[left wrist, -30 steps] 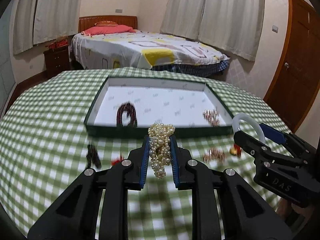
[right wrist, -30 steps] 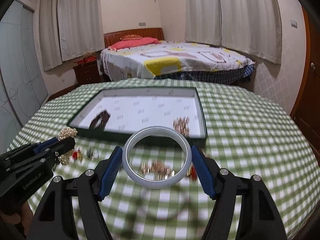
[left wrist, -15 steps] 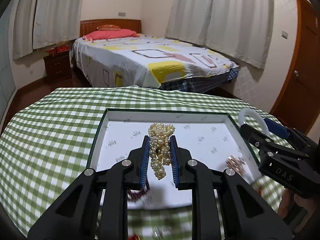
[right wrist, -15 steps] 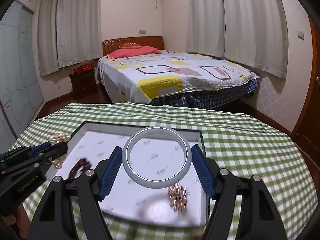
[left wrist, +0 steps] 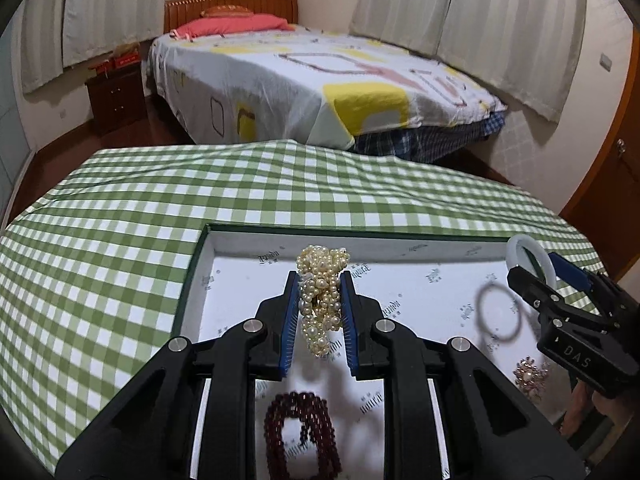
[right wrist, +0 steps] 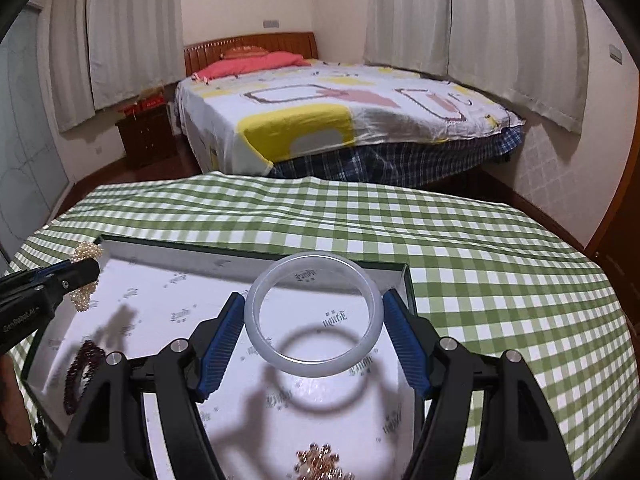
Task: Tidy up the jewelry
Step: 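Carry the pearl strand and jade bangle over the green box with both tools, then open the left tool dropping the pearls while the right tool releases the bangle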
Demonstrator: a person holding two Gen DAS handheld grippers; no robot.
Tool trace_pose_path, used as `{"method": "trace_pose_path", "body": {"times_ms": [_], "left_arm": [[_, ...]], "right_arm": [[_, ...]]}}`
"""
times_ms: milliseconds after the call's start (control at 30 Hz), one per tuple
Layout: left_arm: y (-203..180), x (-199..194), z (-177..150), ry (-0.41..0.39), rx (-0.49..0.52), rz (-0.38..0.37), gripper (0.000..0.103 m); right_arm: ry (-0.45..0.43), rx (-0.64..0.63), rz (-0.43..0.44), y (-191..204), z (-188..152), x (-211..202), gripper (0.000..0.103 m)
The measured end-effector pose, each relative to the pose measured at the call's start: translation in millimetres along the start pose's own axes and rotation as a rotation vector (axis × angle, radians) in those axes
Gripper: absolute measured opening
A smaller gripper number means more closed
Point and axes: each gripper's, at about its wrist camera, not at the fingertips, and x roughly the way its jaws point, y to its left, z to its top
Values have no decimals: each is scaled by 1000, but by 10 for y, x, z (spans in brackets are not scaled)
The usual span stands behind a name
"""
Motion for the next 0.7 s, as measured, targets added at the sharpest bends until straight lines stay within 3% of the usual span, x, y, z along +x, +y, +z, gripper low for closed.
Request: {"method": "trace_pose_path", "body": {"times_ms": [367, 700], "left_arm": [[43, 333, 49, 112, -11, -1, 20], [121, 531, 26, 173, -34, 7, 21]], "right_arm": [[160, 18, 12, -36, 54, 346, 69], [229, 30, 12, -53, 51, 460, 69]]}}
